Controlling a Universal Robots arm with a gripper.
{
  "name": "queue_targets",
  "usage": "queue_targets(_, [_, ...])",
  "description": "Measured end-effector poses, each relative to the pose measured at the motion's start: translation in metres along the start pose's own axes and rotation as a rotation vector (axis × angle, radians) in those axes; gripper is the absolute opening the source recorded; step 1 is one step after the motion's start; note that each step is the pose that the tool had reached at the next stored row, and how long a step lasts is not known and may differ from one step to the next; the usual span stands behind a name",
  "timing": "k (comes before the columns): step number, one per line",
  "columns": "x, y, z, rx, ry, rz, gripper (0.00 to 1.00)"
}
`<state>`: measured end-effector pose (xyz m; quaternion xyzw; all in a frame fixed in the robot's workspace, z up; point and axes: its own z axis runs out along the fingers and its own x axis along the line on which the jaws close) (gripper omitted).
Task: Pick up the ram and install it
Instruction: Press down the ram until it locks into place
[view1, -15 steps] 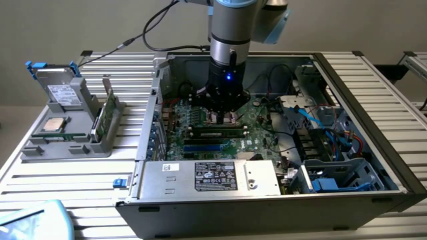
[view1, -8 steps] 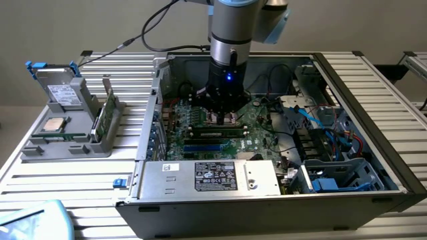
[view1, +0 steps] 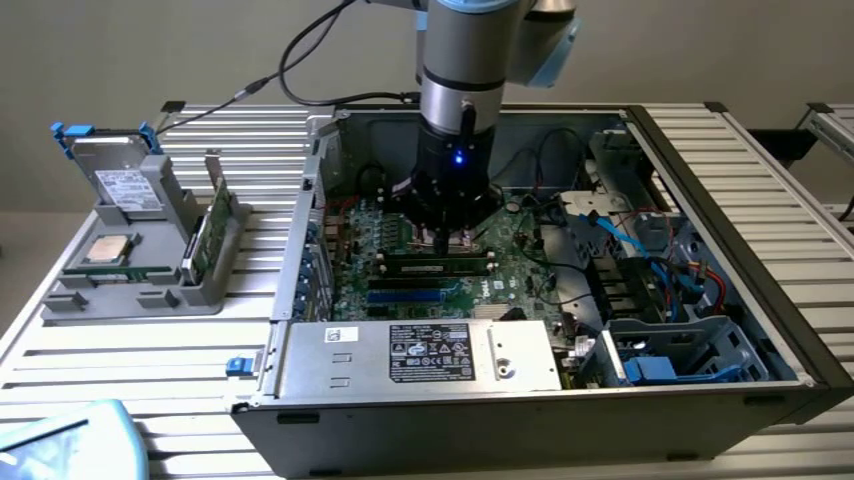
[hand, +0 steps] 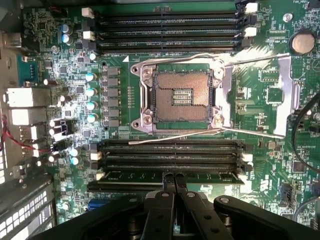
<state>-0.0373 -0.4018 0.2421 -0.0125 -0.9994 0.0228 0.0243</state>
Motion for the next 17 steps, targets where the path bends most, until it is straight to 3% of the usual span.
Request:
queue_targets(9, [0.002, -0.013, -0.0039, 0.0001, 0.0001, 0.0, 0.1])
queue_targets(17, [0.003, -0.0135, -0.0039, -0.0001, 0.0, 0.0, 0.1])
